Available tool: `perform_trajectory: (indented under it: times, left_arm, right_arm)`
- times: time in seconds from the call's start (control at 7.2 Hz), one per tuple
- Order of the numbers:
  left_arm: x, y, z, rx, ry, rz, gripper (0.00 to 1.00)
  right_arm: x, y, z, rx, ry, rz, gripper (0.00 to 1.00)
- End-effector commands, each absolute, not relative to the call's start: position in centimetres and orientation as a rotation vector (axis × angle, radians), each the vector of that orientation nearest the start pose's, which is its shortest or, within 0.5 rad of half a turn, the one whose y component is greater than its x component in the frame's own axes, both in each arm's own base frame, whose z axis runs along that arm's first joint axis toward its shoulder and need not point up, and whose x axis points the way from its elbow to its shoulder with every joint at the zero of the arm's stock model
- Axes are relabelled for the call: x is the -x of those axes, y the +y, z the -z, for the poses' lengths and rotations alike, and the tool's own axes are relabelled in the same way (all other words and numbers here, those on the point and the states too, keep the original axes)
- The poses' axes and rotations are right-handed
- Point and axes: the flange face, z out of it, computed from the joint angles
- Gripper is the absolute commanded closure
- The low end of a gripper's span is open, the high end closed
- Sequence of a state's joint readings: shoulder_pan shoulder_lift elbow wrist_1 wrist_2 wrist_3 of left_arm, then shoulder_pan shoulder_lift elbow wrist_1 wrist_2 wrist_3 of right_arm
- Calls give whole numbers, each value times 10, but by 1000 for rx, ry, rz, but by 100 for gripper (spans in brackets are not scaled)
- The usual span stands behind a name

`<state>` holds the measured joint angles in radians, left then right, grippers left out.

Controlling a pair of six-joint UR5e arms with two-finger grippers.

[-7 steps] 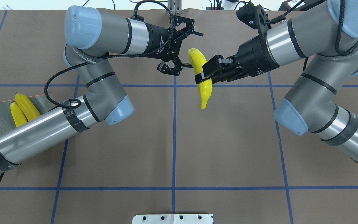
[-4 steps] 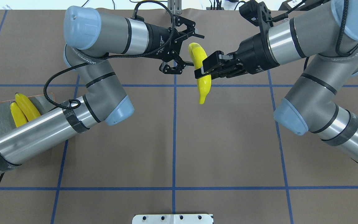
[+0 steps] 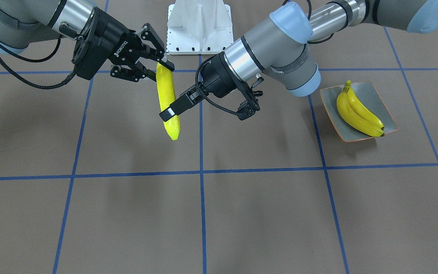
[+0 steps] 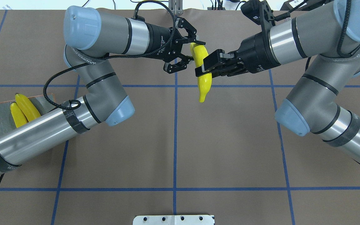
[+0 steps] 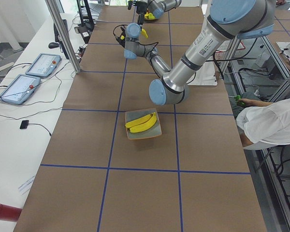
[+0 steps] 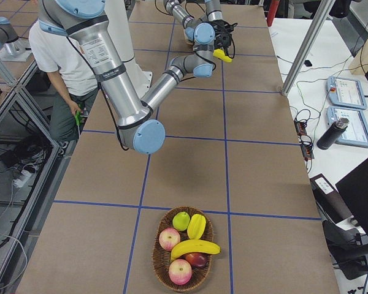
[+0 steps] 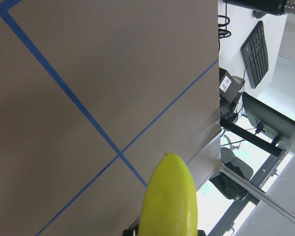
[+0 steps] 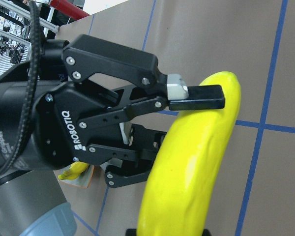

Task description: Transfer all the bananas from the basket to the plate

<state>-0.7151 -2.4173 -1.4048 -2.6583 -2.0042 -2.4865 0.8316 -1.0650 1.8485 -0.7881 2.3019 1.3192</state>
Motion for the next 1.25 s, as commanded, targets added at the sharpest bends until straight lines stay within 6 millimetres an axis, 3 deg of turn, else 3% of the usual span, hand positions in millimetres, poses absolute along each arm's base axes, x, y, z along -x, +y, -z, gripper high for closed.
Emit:
perform_trajectory:
  times: [0.0, 0.42, 0.69, 0.83, 1.11]
  left_arm:
    - [-462, -522, -81, 503, 1750, 795, 100]
    - [-458, -519, -81, 505, 1756, 788, 100]
    - [-439, -504, -105, 495, 1754, 781, 100]
    - [-416, -492, -134, 498, 1734, 774, 100]
    - [-354, -490, -198, 459, 1666, 758, 100]
  right_arm:
    - [327, -458, -158, -277, -1545, 111, 1]
    - [326, -458, -158, -279, -1547, 102, 0]
    - [321, -457, -170, -279, -1543, 98, 0]
    - [313, -453, -194, -291, -1550, 97, 0]
    - [295, -459, -222, -293, -1525, 55, 0]
